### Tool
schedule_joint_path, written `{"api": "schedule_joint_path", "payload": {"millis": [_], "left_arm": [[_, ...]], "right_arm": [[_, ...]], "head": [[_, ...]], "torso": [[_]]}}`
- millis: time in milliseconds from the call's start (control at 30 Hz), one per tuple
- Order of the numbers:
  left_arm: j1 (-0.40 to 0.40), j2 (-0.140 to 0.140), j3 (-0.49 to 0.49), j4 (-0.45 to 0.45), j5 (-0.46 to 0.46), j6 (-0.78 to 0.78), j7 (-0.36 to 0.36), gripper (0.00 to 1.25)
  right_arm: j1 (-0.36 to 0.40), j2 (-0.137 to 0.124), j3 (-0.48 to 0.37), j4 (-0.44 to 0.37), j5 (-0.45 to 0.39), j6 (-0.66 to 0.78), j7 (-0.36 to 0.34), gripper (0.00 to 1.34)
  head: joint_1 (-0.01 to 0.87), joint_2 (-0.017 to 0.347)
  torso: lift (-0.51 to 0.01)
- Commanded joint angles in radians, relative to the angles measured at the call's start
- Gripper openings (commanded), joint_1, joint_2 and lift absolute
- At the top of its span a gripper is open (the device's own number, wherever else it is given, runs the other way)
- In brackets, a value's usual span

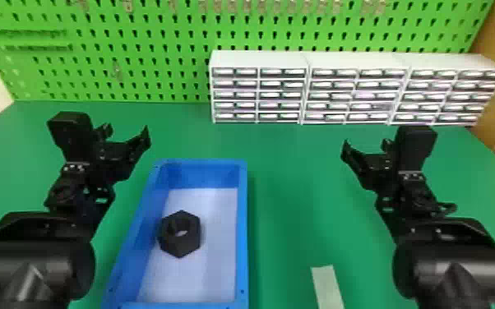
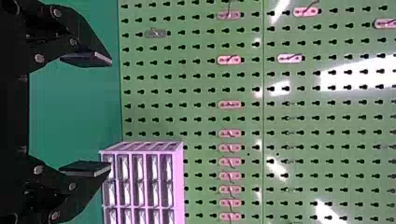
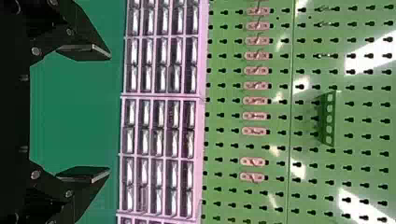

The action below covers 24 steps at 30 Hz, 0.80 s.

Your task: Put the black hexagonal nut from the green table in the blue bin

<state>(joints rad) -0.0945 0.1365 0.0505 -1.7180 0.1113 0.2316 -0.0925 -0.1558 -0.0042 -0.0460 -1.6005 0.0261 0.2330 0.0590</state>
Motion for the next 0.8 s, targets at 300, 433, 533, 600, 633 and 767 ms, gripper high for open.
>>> {"api": "schedule_joint_path", "payload": {"millis": [300, 433, 533, 600, 633, 767], "left_arm": [[0.021, 0.0, -0.012, -0.006, 0.007, -0.021, 0.062, 0.79], [0.024, 0.0, -0.012, -0.009, 0.007, -0.021, 0.086, 0.79], [0.025, 0.0, -0.009, -0.011, 0.007, -0.021, 0.089, 0.79], [0.025, 0.0, -0.009, -0.012, 0.007, -0.021, 0.093, 0.79], [0.027, 0.0, -0.009, -0.012, 0.007, -0.021, 0.091, 0.79], [0.027, 0.0, -0.009, -0.012, 0.013, -0.021, 0.091, 0.79]], "right_arm": [[0.002, 0.0, -0.003, 0.001, 0.0, 0.0, 0.001, 0.94], [0.004, 0.001, -0.003, 0.001, 0.0, -0.003, -0.001, 0.94], [0.007, 0.003, -0.006, 0.001, 0.0, -0.007, -0.001, 0.94], [0.009, 0.003, -0.008, 0.001, 0.0, -0.014, 0.001, 0.94], [0.009, 0.003, -0.008, 0.001, 0.0, -0.017, 0.001, 0.94], [0.009, 0.004, -0.012, 0.001, 0.0, -0.018, -0.001, 0.94]], "head": [[0.686, 0.052], [0.686, 0.052], [0.686, 0.052], [0.686, 0.052], [0.686, 0.052], [0.686, 0.052]], "torso": [[-0.097], [-0.097], [-0.097], [-0.097], [-0.097], [-0.097]]}}
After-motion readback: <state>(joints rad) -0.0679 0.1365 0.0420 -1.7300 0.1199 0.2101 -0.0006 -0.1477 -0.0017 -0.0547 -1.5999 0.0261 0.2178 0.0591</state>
